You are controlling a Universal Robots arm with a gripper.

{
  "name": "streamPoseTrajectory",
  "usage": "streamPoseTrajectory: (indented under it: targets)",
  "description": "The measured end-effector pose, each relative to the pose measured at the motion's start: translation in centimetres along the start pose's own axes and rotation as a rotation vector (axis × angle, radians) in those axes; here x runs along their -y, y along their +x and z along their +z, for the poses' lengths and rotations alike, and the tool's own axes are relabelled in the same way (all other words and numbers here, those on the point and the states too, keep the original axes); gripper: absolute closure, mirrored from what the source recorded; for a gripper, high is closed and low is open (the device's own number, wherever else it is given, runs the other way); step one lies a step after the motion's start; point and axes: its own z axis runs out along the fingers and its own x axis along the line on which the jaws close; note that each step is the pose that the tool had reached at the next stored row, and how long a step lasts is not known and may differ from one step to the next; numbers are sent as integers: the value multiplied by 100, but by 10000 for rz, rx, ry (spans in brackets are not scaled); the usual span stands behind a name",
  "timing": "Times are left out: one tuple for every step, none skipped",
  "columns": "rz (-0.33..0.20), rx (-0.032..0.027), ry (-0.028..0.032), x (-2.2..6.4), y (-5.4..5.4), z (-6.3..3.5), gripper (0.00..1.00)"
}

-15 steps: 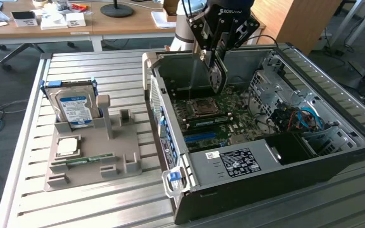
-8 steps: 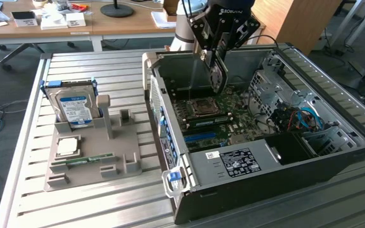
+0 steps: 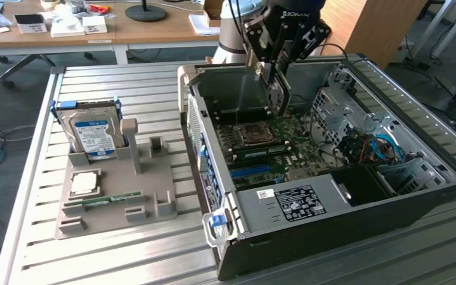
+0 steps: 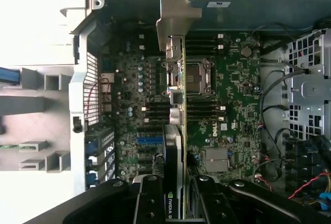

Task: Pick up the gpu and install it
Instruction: 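Pick up the gpu and move the gpu toward the slot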

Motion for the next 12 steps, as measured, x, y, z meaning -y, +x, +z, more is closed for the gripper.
streamPoseTrajectory:
  targets:
    - [-1,0,0,-1,-22,1,73]
    - [1,0,0,-2,-42,1,73]
    - [2,0,0,-4,-63,2,73]
    - [2,0,0,-5,-85,2,73]
    - [1,-1,0,-6,-108,3,73]
    - [0,-1,0,-7,-127,3,73]
    - [0,-1,1,-8,-150,4,73]
    - [-1,-1,1,-10,-175,4,73]
    - [-1,-1,0,-11,-198,5,73]
    - [0,-1,0,-12,-221,5,73]
    - [0,-1,0,-13,-243,6,73]
    - [-1,-1,0,-14,-267,7,73]
